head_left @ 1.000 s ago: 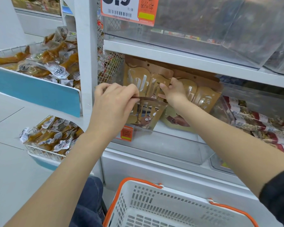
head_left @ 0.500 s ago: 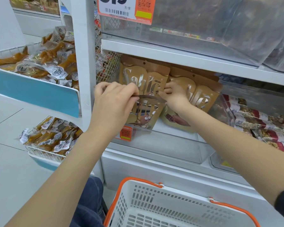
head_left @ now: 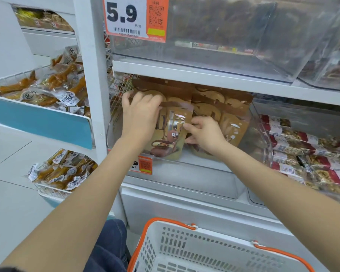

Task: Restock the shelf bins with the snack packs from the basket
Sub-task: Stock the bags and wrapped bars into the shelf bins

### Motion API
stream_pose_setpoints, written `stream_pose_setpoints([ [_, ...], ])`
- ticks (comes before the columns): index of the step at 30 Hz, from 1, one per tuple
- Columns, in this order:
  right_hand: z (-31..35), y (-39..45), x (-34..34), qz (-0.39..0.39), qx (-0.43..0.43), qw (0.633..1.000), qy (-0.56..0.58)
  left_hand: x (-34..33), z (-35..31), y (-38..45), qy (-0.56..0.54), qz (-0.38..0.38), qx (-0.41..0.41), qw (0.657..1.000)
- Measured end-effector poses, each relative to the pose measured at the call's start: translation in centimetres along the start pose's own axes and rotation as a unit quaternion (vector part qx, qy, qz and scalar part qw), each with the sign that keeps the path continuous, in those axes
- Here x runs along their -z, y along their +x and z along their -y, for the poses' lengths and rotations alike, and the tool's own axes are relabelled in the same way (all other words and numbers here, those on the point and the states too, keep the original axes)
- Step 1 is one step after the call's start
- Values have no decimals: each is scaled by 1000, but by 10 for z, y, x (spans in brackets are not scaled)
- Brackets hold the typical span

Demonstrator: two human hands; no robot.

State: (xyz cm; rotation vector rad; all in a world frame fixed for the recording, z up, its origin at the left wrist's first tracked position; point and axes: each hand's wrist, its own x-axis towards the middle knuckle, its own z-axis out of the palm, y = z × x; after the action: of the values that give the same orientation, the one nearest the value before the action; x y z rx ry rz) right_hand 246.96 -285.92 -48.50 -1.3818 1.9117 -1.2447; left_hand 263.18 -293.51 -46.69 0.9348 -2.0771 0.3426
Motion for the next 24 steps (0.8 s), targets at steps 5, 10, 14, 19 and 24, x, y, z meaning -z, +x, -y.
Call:
stream_pose_setpoints([
  [5, -13, 21, -14, -94, 53, 993, -48, 4, 5, -8, 3, 24, 37, 999],
  [10, -3, 9, 0, -80, 53, 992, -78, 15, -1, -40, -93, 175, 163, 967],
  [14, 1, -35, 44, -123, 143, 933, -306, 12, -3, -42, -121, 231, 231, 937],
  [19, 14, -61, 74, -229, 55, 892, -385, 9, -10, -42, -100, 255, 231, 933],
  [24, 21, -56, 95, -220, -63, 928, -294, 9, -7, -43, -106, 271, 227, 930],
])
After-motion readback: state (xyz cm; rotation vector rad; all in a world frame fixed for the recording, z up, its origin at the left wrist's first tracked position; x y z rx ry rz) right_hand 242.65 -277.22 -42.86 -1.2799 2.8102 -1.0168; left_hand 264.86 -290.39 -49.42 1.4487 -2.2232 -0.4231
